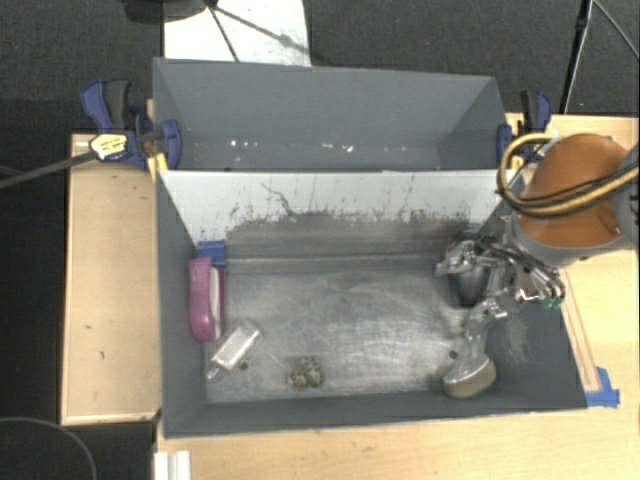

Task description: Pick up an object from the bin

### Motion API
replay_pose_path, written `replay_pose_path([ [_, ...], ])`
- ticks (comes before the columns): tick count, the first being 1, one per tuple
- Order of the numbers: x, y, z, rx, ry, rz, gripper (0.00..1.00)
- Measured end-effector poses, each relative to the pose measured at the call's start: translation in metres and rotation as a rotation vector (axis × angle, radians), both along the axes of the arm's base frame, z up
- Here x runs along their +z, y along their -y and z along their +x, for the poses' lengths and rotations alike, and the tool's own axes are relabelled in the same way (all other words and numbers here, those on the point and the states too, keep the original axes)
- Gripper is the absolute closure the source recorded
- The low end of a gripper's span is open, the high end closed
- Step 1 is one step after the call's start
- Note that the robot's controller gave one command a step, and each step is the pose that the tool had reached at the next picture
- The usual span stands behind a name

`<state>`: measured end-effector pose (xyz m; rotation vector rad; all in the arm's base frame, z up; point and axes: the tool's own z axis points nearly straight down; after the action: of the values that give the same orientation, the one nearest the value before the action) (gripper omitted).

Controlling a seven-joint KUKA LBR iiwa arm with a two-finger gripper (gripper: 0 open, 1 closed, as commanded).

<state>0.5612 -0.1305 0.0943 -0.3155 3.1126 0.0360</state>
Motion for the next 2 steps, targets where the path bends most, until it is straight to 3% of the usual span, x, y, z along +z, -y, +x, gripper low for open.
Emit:
replay_pose_path([
  [1,0.002,-0.009,0.017,-0.08,-0.008,-0.02,0.0],
  [2,-0.015,0.0,0.021,0.03,0.006,-0.002,0.0],
])
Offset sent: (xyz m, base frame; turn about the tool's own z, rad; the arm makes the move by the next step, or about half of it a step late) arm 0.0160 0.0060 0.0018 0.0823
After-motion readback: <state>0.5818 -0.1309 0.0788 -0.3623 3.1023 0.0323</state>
